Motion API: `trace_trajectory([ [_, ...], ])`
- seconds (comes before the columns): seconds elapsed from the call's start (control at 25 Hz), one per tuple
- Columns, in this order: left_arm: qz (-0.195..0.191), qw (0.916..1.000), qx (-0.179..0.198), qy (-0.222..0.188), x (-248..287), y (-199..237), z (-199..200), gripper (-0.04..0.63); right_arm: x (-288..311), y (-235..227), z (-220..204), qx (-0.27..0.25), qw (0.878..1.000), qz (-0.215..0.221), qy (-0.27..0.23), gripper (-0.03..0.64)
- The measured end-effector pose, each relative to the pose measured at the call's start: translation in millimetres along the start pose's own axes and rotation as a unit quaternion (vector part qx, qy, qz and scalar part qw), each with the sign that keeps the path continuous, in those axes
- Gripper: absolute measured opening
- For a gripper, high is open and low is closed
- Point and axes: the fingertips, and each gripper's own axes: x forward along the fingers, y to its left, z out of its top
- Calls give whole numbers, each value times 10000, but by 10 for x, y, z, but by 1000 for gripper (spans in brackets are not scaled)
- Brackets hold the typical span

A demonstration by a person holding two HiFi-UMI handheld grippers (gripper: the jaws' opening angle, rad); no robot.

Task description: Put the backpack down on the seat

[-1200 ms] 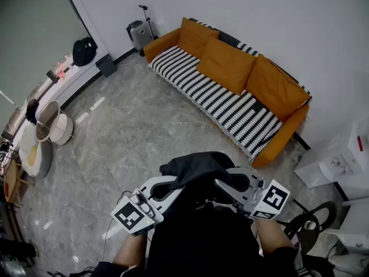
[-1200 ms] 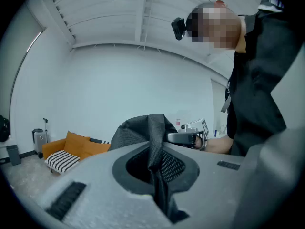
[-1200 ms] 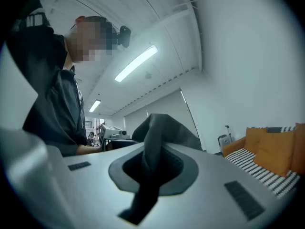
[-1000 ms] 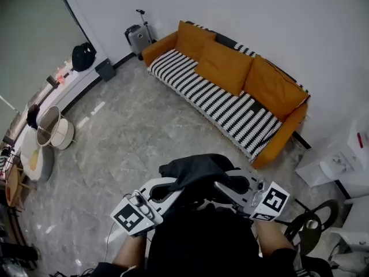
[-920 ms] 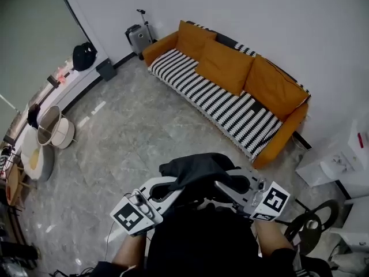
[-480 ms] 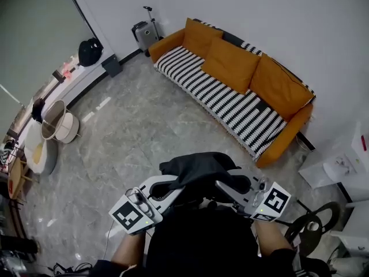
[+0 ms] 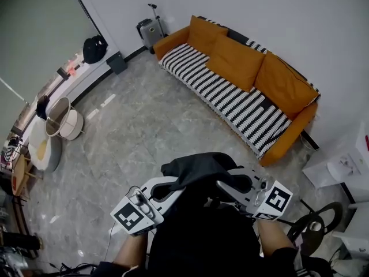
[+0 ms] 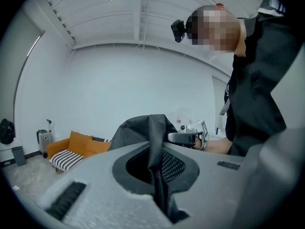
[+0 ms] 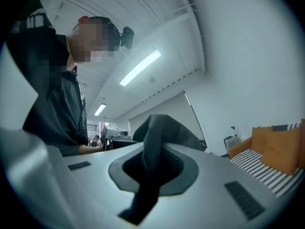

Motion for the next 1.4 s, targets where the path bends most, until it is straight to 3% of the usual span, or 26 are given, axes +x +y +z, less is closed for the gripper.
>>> trace_trajectory([
  [0.6, -304, 9993, -232, 26, 253, 405, -88, 23, 111, -420, -41, 140, 9994, -265, 200, 40],
  [0.92, -479, 9983, -306, -86, 436, 966, -52, 23, 410, -898, -45, 180, 9987, -349, 331, 40],
  [1.4, -623, 9971, -360, -253, 573, 2206, 138, 23, 1294, -1791, 43, 190, 9980, -327, 501, 40],
])
